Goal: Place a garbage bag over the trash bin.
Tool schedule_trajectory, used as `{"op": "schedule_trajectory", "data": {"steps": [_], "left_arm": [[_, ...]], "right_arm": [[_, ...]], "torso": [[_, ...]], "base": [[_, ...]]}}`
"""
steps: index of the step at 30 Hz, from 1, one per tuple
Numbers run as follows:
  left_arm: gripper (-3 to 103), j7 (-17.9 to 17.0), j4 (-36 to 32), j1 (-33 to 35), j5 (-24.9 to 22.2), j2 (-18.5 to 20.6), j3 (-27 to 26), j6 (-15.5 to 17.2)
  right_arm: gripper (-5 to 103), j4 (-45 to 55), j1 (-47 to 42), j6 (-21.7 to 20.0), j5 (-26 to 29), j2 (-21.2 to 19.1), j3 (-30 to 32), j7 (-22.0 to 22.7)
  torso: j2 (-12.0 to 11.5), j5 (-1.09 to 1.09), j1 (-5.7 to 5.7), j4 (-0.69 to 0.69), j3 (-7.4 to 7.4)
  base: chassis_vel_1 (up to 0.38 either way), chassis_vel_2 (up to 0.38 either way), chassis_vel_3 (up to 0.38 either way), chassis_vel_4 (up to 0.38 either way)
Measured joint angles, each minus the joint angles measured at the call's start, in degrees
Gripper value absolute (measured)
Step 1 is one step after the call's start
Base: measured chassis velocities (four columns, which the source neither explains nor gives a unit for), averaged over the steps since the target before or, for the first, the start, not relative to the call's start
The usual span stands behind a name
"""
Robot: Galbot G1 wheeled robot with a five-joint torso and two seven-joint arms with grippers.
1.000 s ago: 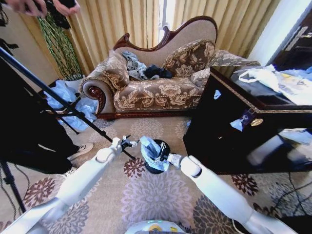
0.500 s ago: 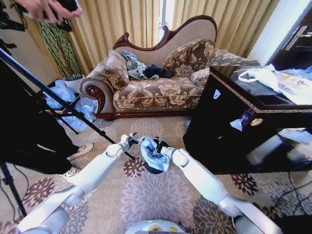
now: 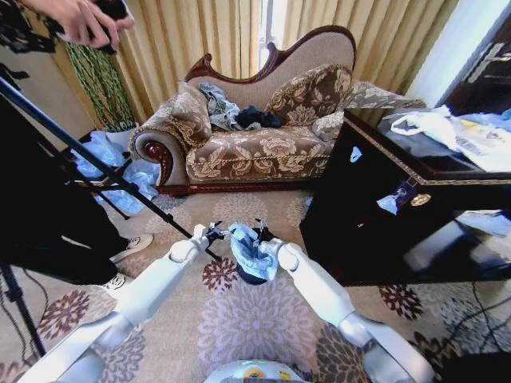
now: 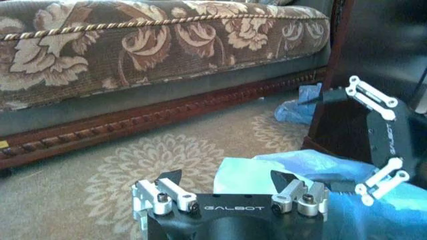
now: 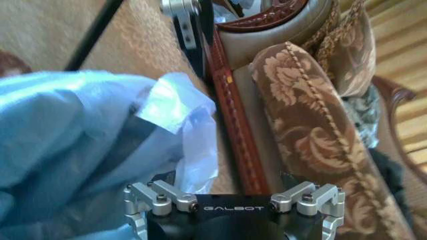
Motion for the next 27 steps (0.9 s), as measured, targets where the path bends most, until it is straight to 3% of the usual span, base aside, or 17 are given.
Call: {"op": "schedule_trajectory", "data": {"steps": [1, 6, 27], "left_arm": [[92, 0.1, -1.1, 1.3, -0.3, 0.6, -0.8, 0.1], [92, 0.4, -0.9, 1.8, -0.4, 0.6, -1.2, -0.3], [92, 0.8, 11.1, -0.7, 0.9, -5.2, -2.4, -5.3]], "right_arm": [[100, -0.7, 0.2, 1.5, -5.8, 0.7, 1.7, 1.5], [100, -4.0, 1.0, 4.2, -12.4, 2.4, 4.6, 4.5], [100, -14.7, 2.8, 10.6, -22.9, 6.1, 15.9, 14.5]], "torso": [[0.0, 0.00, 0.00, 0.00, 0.00], [0.0, 0.01, 0.00, 0.00, 0.00], [0.0, 0.01, 0.00, 0.00, 0.00]], "base": [[0.000, 0.000, 0.000, 0.000], [0.000, 0.000, 0.000, 0.000], [0.000, 0.000, 0.000, 0.000]]}}
